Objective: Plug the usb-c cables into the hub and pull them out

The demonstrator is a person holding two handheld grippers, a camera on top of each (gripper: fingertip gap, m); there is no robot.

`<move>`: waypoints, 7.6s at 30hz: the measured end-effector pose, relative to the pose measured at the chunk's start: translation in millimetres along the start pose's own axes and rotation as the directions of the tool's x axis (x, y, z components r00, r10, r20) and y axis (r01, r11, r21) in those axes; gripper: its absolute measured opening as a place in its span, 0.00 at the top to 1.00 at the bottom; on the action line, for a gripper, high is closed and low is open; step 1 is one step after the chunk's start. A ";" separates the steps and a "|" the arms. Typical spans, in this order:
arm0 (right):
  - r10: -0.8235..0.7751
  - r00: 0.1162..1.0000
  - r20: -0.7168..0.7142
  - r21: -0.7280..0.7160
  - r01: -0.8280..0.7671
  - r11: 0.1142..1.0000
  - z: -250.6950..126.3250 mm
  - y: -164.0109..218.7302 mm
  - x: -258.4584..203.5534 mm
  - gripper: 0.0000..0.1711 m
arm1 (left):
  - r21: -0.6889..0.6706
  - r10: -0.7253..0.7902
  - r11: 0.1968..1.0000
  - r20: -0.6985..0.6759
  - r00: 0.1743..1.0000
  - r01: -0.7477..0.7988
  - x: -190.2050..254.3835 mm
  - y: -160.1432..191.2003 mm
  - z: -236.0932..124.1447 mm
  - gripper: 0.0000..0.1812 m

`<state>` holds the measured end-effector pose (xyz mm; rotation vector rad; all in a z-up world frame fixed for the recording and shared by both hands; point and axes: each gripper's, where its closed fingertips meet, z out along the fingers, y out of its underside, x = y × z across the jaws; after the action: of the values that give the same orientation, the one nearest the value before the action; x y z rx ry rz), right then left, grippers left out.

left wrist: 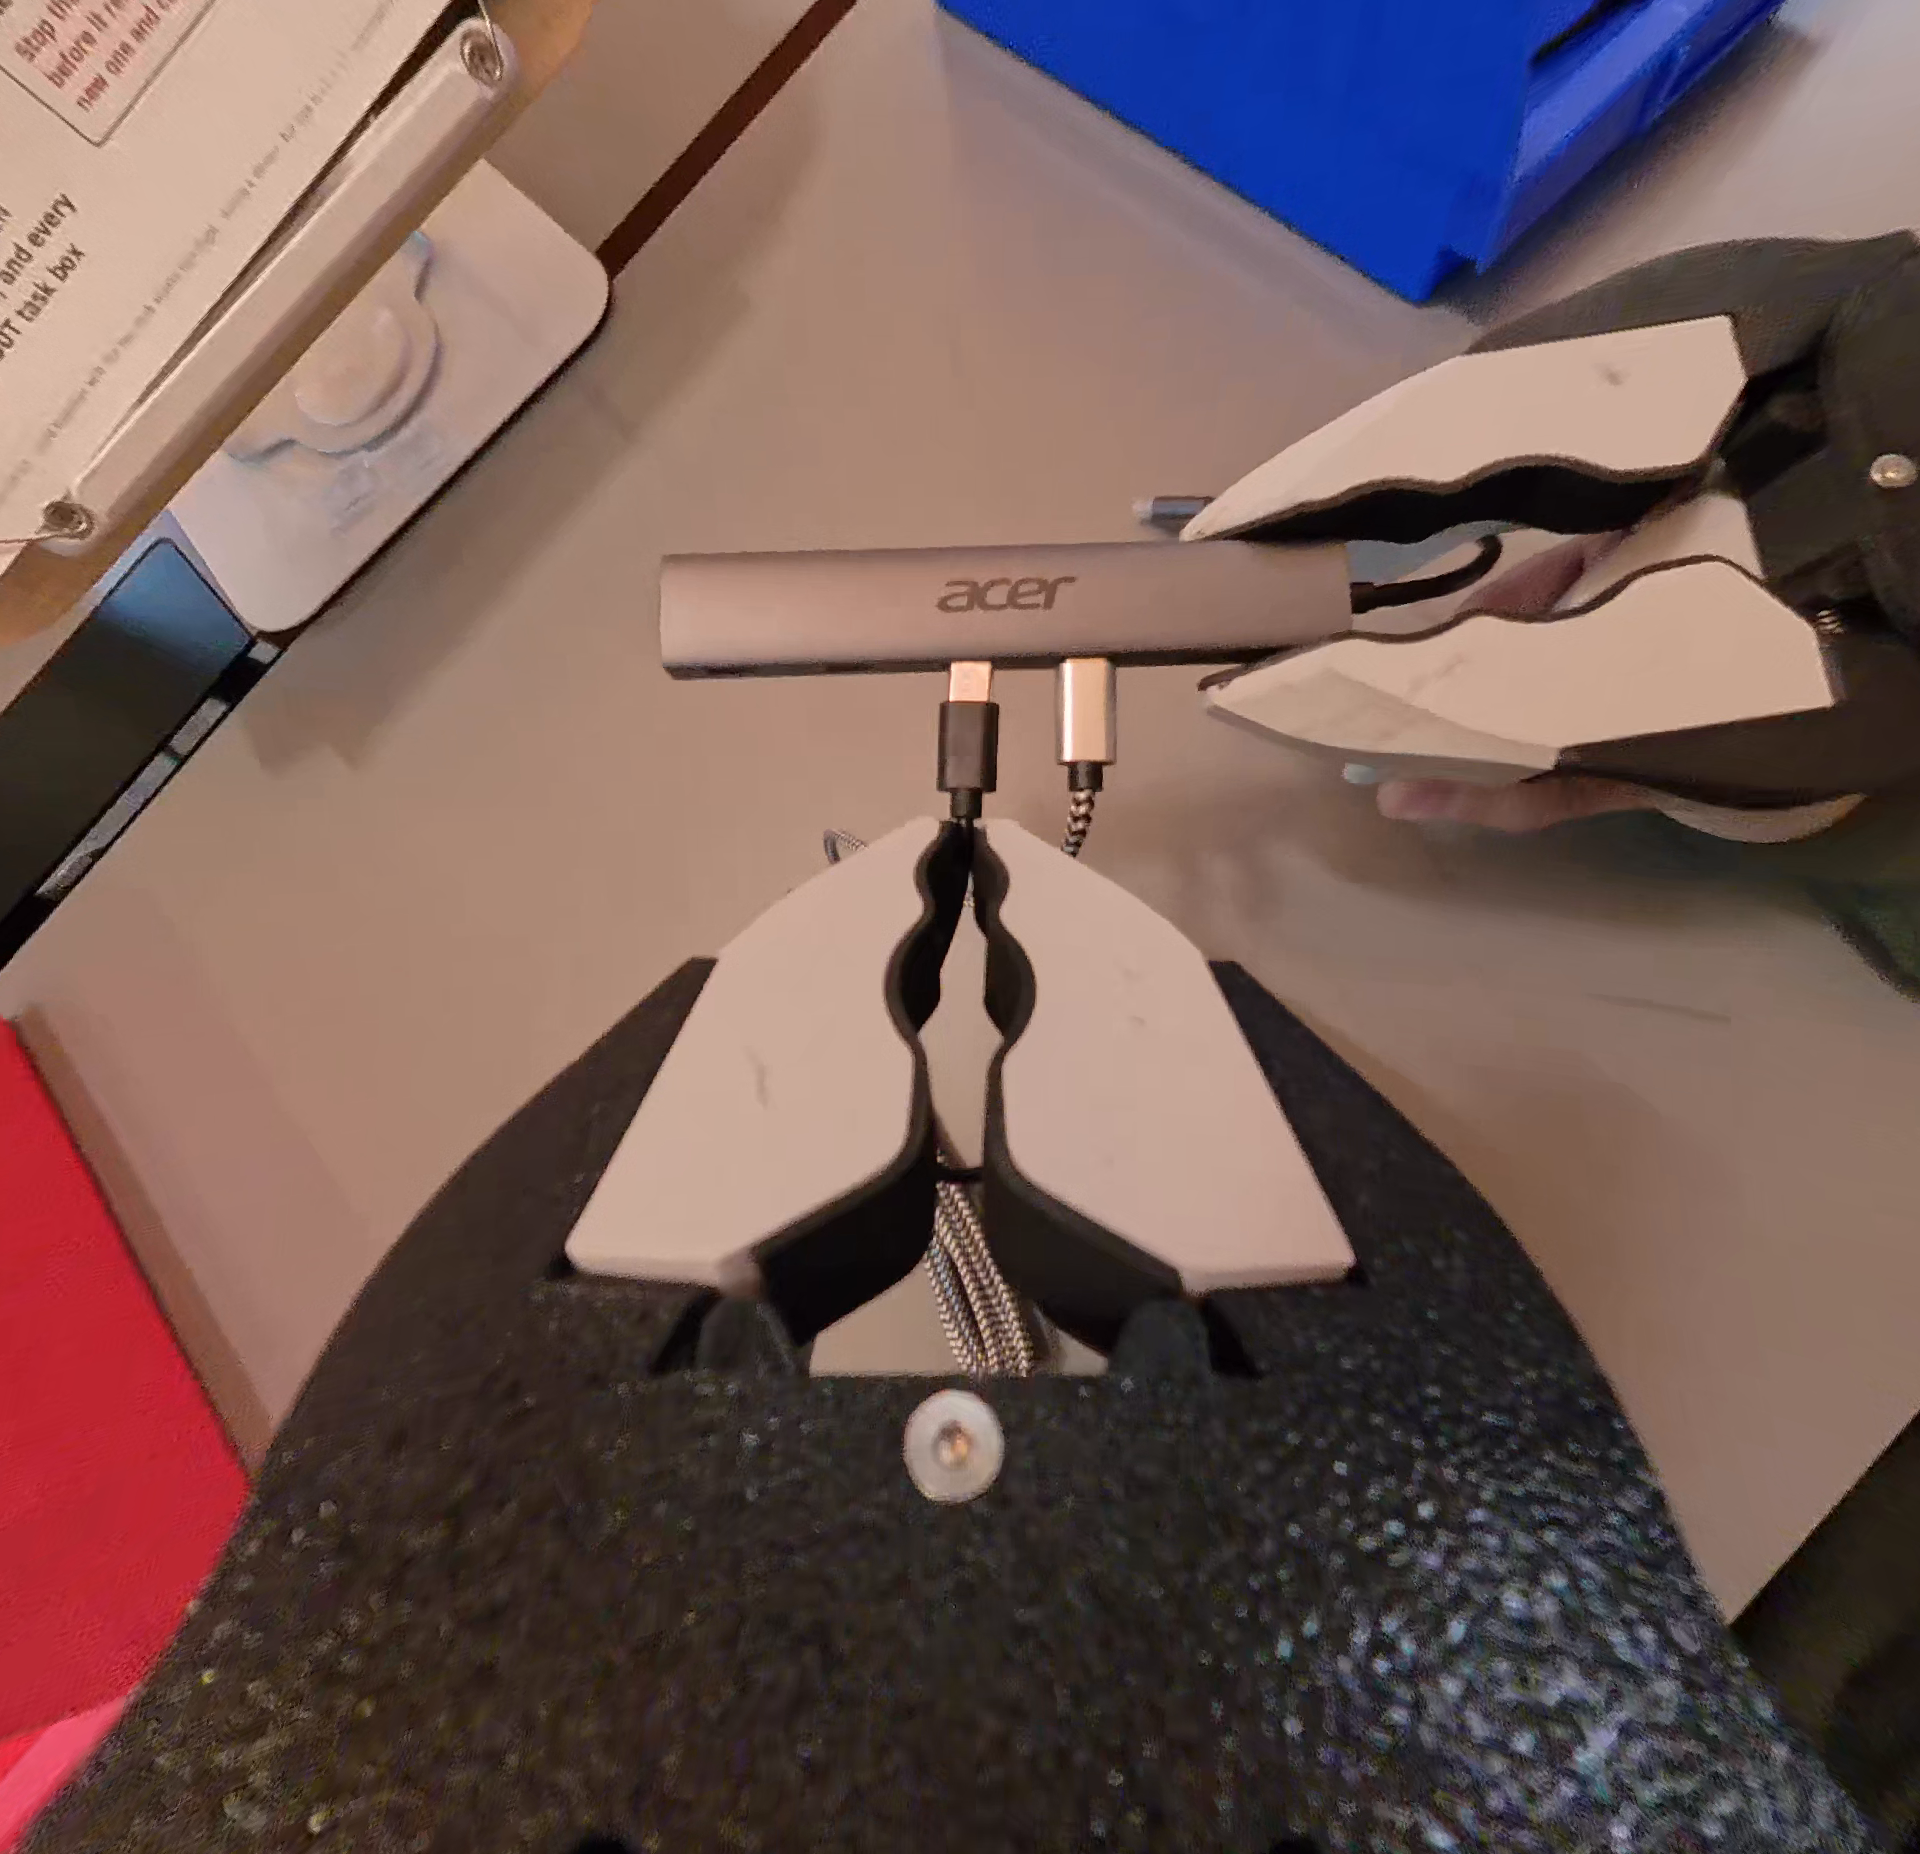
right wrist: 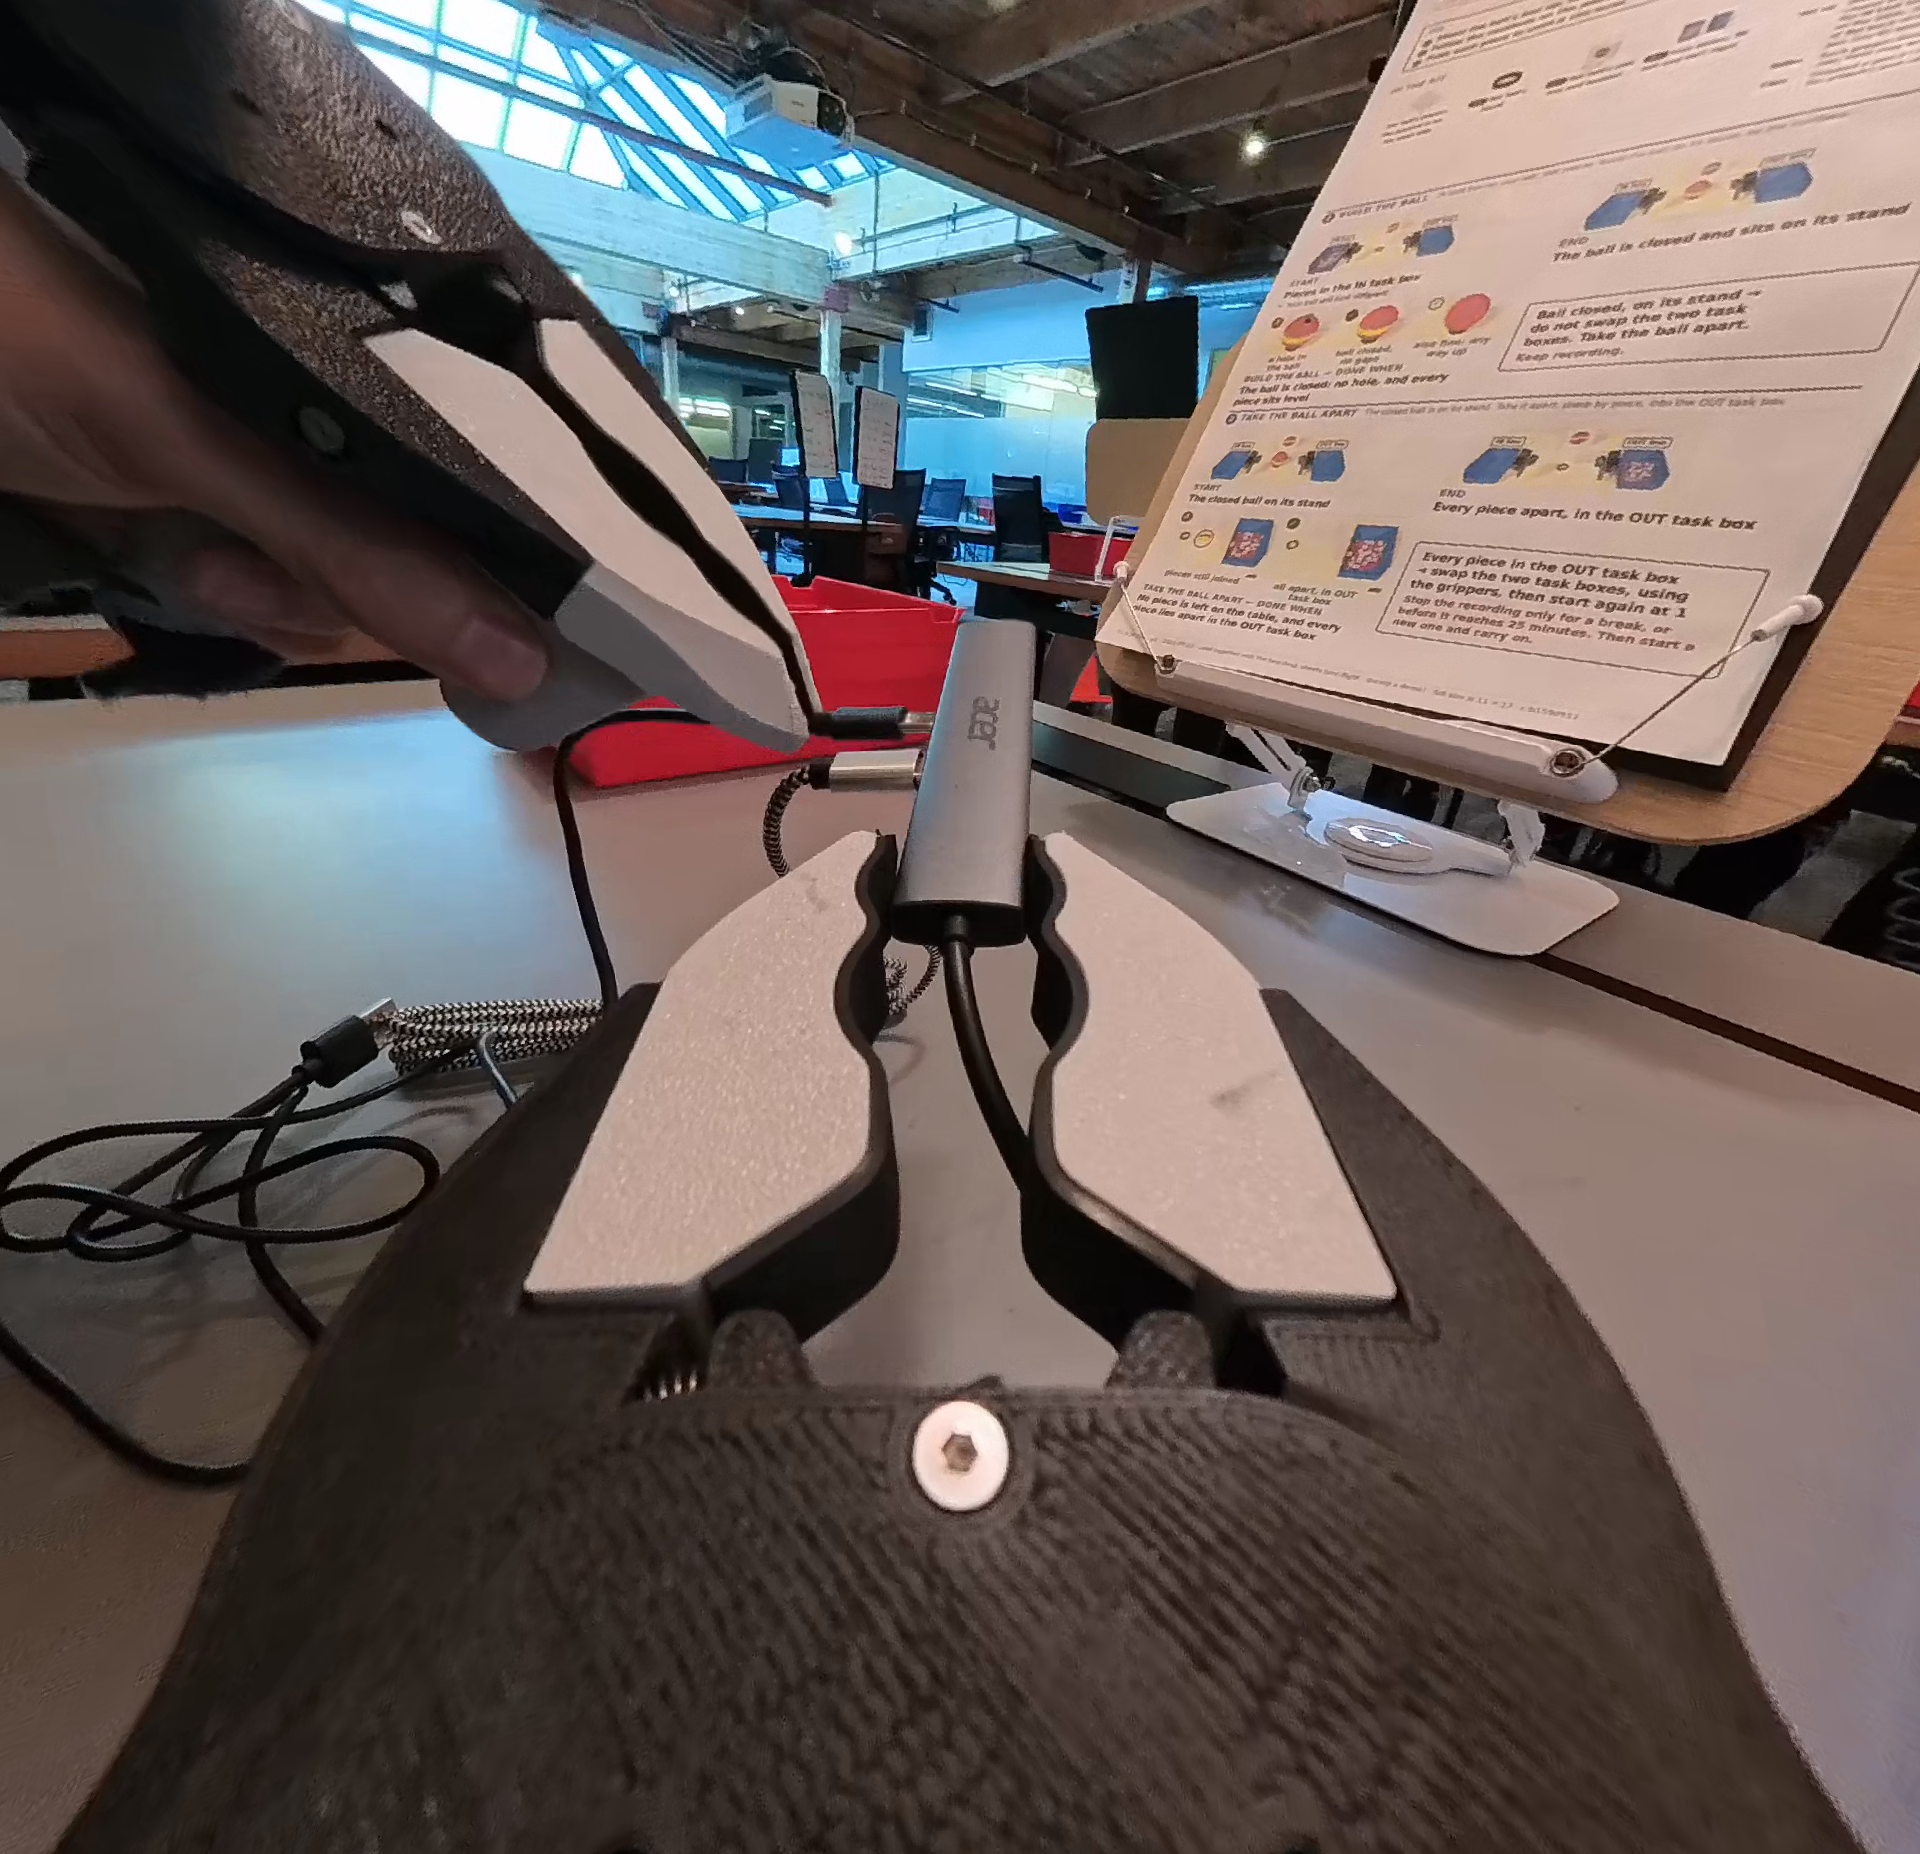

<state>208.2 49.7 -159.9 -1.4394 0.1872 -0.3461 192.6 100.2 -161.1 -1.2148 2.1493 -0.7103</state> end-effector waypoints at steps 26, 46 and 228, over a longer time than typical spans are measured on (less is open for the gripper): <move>0.068 0.998 -0.012 0.030 -0.068 0.997 -3.3 -3.0 8.4 0.86 | 0.518 0.014 0.855 0.014 1.000 -0.020 4.9 -21.8 3.2 0.93; 0.016 0.999 0.038 -0.005 -0.016 1.000 -0.3 0.5 -3.7 0.85 | 0.471 0.053 0.878 0.074 0.996 -0.082 1.2 -18.2 6.9 0.95; -0.075 0.996 -0.045 0.018 0.075 0.997 -1.4 -1.6 6.5 0.86 | 0.591 -0.017 0.806 0.053 0.998 -0.018 10.1 -21.8 13.4 0.96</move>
<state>213.6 46.0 -157.9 -1.4222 0.1657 -0.4406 210.2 79.3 -157.7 -0.8734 1.6753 -1.2189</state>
